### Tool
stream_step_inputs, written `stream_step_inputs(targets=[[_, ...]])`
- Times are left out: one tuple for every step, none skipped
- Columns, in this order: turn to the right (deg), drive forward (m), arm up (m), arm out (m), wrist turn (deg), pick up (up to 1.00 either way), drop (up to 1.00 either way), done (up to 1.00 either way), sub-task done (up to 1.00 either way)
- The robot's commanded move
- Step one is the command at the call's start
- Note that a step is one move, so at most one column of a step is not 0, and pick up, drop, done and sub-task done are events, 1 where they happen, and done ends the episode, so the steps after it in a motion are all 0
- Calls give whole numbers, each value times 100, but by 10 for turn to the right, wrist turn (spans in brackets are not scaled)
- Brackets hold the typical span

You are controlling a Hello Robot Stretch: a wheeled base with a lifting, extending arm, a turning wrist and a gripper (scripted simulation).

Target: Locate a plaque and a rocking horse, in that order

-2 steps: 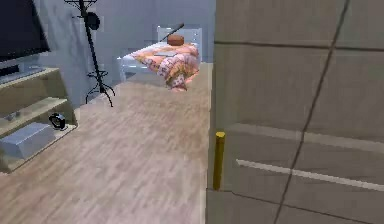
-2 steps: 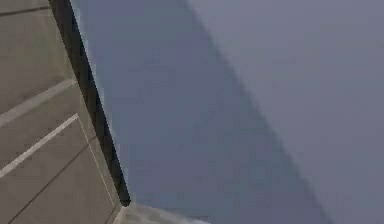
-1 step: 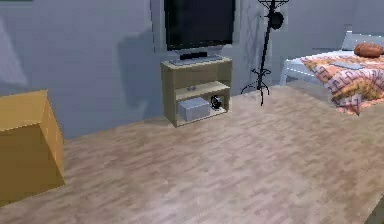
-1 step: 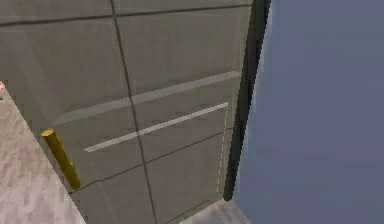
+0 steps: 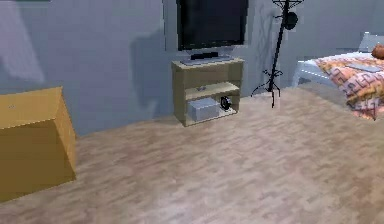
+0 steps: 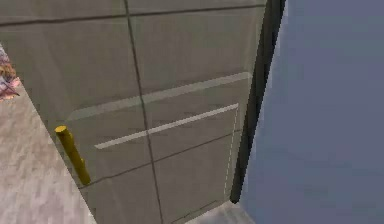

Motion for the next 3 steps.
stream_step_inputs(targets=[[0, 40, 0, 0, 0, 0, 0, 0, 0], [60, 0, 0, 0, 0, 0, 0, 0, 0], [0, 45, 0, 0, 0, 0, 0, 0, 0]])
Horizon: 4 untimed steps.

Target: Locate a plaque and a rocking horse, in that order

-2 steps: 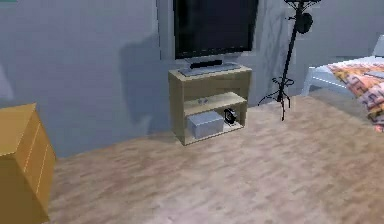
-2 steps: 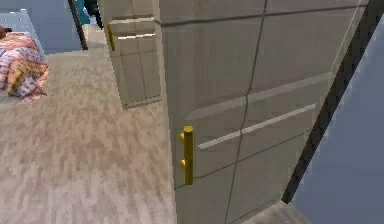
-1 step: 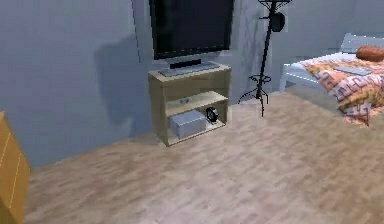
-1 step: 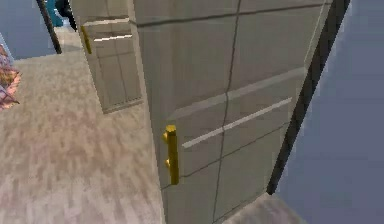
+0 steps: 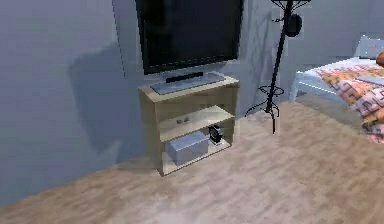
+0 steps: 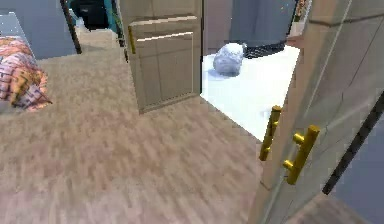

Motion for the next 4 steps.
stream_step_inputs(targets=[[450, 0, 0, 0, 0, 0, 0, 0, 0], [120, 0, 0, 0, 0, 0, 0, 0, 0], [0, 100, 0, 0, 0, 0, 0, 0, 0], [30, 0, 0, 0, 0, 0, 0, 0, 0]])
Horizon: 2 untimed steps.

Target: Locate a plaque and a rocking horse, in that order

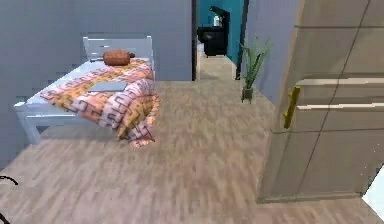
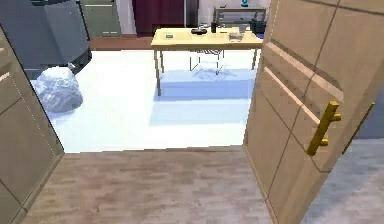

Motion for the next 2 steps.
stream_step_inputs(targets=[[0, 100, 0, 0, 0, 0, 0, 0, 0], [0, 25, 0, 0, 0, 0, 0, 0, 0]])
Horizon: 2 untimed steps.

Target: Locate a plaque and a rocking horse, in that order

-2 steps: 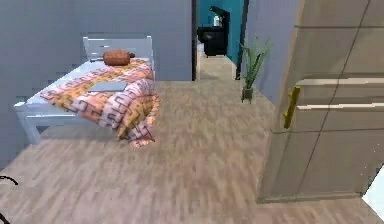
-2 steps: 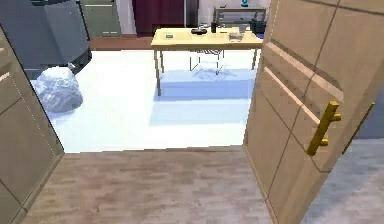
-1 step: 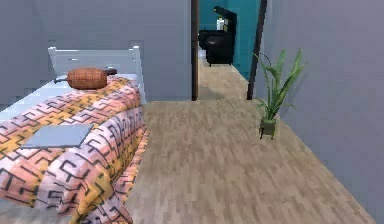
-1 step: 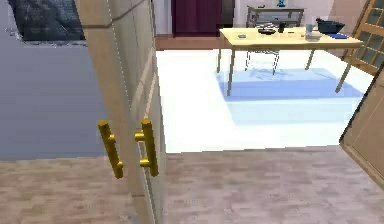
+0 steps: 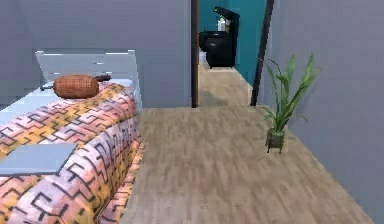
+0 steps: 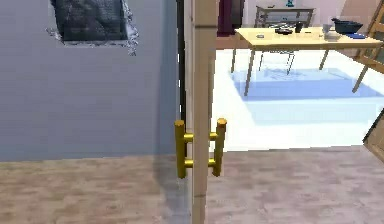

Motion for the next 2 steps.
stream_step_inputs(targets=[[360, 0, 0, 0, 0, 0, 0, 0, 0], [0, 40, 0, 0, 0, 0, 0, 0, 0]])
